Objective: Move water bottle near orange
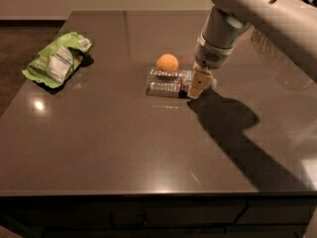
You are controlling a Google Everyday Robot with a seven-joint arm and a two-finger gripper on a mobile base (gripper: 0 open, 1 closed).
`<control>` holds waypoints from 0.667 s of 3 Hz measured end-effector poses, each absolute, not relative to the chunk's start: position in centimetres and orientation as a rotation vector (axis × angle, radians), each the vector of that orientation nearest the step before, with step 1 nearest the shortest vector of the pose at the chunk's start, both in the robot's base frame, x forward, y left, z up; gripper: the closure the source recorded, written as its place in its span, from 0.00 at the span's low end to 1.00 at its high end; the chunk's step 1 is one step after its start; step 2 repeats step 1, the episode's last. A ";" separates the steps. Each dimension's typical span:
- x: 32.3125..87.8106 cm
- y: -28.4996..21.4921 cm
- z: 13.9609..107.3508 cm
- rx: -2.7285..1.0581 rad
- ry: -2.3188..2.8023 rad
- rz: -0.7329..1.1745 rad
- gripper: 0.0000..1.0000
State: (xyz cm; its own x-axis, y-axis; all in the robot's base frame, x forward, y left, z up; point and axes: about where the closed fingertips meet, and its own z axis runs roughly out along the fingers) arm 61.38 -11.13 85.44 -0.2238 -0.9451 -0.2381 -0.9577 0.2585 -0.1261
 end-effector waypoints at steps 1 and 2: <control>61.4 -11.1 85.3 -1.765 2.267 0.069 0.00; 61.4 -11.1 85.3 -1.765 2.267 0.069 0.00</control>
Offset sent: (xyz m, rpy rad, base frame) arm 0.0000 0.0000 0.0000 0.0000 0.0000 0.0000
